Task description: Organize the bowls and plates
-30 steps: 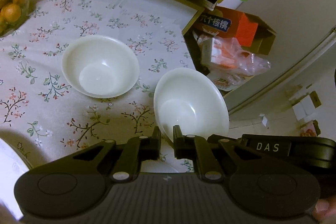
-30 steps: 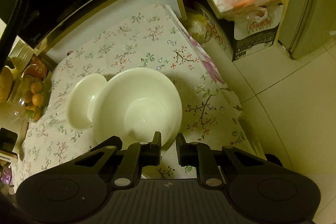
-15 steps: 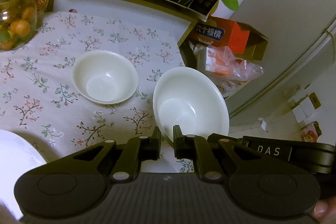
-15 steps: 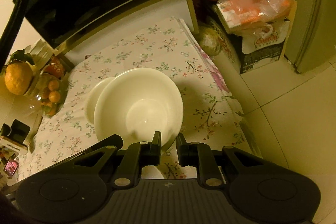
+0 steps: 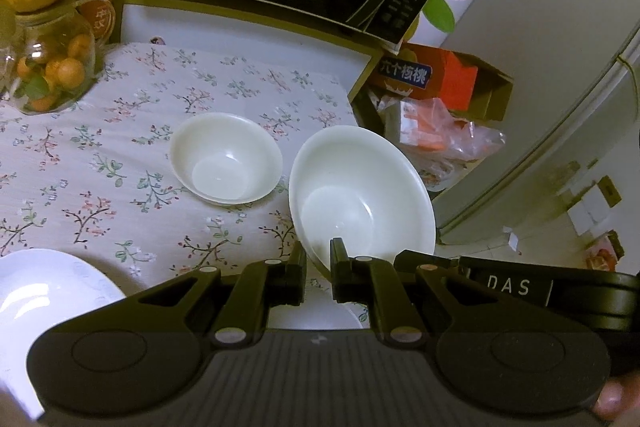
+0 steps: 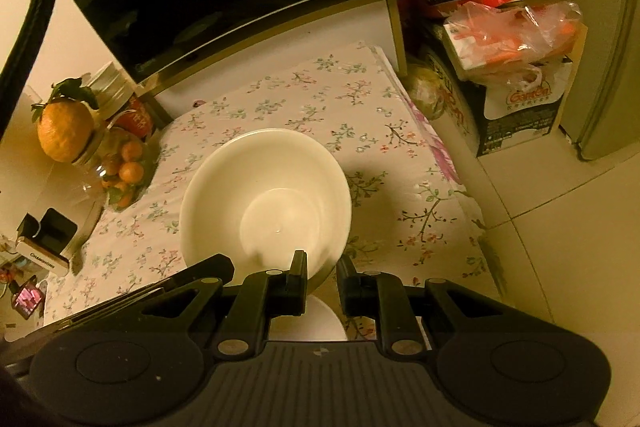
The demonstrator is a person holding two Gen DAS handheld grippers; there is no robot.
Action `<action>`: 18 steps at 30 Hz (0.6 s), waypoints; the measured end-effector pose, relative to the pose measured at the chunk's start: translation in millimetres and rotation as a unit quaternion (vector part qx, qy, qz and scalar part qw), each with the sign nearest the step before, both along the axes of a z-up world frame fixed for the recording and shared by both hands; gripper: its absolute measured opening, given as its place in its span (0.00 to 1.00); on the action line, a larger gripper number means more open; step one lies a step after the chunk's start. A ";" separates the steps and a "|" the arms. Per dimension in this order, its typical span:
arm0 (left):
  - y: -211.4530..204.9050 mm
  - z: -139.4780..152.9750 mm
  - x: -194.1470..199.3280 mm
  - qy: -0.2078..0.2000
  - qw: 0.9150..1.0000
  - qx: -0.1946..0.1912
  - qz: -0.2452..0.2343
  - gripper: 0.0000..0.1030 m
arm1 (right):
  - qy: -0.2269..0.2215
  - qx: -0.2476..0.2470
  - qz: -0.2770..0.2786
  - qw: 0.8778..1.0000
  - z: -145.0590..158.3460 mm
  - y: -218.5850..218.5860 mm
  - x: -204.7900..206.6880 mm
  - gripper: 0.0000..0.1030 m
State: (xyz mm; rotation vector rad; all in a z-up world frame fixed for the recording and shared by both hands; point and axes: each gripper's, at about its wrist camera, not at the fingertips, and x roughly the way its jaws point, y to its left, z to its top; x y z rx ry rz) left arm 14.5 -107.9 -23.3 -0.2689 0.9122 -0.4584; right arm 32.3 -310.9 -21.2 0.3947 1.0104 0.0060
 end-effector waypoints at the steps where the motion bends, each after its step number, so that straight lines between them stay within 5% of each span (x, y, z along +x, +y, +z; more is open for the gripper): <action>1: 0.8 0.5 -1.5 -0.001 1.000 0.002 0.000 0.10 | -0.001 0.001 0.002 1.000 0.9 1.0 -1.0 0.14; 18: 15.8 3.8 -14.1 0.002 1.000 0.006 0.015 0.11 | -0.009 0.000 0.031 0.999 6.2 18.1 -11.5 0.15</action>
